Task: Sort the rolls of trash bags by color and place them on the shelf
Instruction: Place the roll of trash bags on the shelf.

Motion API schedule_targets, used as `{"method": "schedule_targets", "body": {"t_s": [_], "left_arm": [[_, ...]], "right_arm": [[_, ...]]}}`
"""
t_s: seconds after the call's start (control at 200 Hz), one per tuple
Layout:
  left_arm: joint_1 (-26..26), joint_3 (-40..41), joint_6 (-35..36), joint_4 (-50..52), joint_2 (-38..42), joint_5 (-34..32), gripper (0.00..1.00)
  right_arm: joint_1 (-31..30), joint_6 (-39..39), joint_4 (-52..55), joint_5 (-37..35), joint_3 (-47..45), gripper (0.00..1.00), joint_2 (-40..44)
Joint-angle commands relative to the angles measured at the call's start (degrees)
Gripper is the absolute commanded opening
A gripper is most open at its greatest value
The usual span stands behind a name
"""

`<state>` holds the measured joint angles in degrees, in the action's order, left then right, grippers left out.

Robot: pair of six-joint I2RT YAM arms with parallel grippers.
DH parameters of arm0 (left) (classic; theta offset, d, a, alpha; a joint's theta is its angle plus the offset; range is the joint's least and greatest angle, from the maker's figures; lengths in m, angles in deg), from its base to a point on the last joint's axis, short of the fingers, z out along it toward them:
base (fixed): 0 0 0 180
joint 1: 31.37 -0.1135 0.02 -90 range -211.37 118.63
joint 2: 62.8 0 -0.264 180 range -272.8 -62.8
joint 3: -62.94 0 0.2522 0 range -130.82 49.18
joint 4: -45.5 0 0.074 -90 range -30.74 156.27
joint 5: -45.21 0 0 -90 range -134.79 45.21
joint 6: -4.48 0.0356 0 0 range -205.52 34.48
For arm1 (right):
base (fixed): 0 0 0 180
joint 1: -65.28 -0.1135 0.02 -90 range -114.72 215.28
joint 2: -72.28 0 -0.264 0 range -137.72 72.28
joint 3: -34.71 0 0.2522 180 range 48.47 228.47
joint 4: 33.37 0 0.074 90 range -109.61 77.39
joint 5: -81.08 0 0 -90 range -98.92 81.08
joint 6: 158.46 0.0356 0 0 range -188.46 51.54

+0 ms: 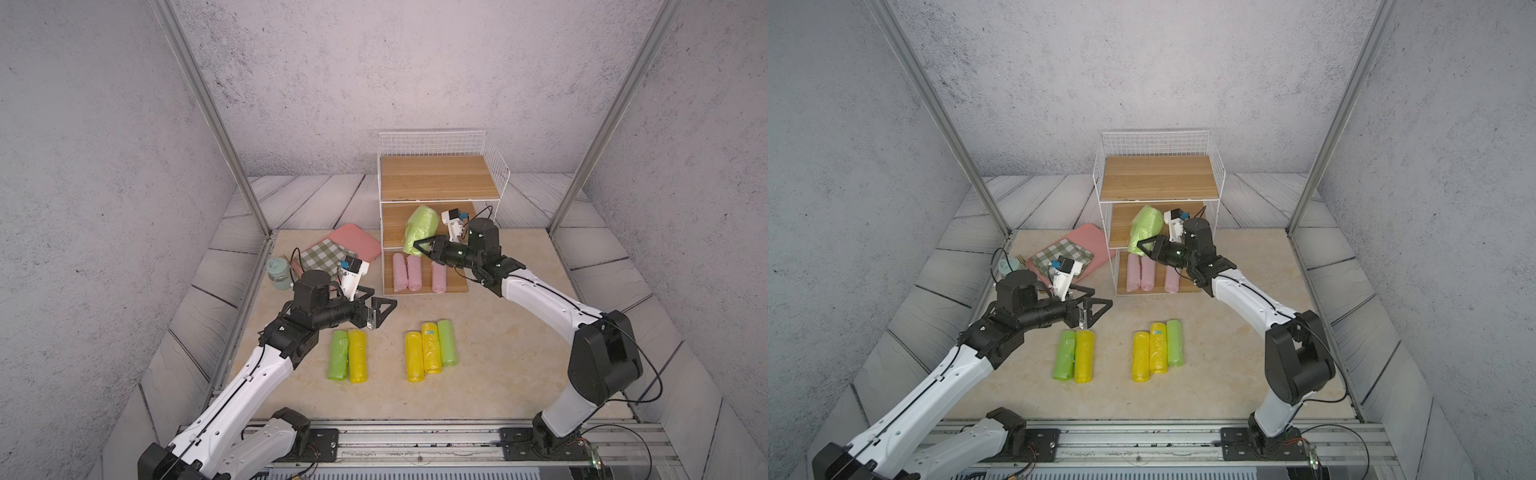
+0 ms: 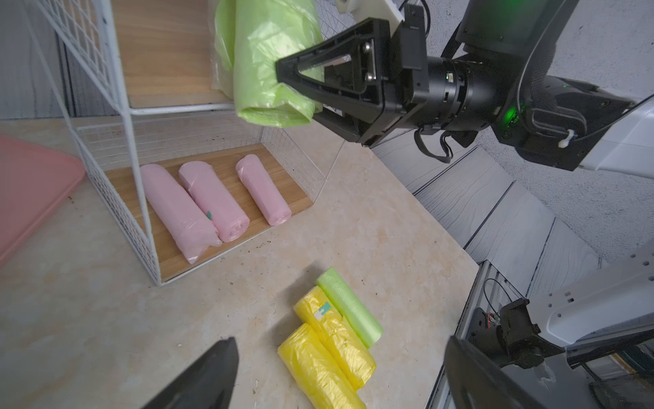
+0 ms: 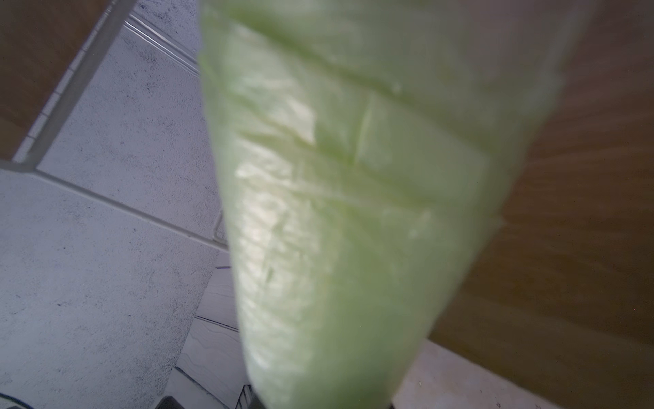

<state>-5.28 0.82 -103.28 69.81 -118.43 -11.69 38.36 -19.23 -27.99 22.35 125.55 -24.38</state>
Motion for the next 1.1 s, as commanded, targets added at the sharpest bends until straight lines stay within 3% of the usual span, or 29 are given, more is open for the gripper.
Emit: {"method": "schedule_targets", "body": {"t_s": [0.0,0.275,0.55,0.886,1.096], "left_arm": [[-0.56,0.46,0.64,0.07,1.07,-0.30,0.97],[-0.60,0.28,0.57,-0.28,1.04,0.63,0.97],[-0.60,1.58,1.50,1.13,2.38,-0.83,0.97],[-0.60,1.60,1.94,1.23,1.98,-1.01,0.97],[-0.60,1.54,1.55,0.81,1.60,-0.71,0.97]], "right_arm": [[0.05,2.99,-4.47,-0.40,4.18,0.00,-3.26],[-0.14,6.60,-6.61,-1.30,8.84,0.00,-9.66],[-1.42,8.42,-5.22,0.53,14.83,0.07,-15.32],[-2.02,9.92,-6.09,3.62,14.70,0.20,-16.03],[-2.04,9.65,-5.01,4.33,14.99,0.34,-15.85]]}}
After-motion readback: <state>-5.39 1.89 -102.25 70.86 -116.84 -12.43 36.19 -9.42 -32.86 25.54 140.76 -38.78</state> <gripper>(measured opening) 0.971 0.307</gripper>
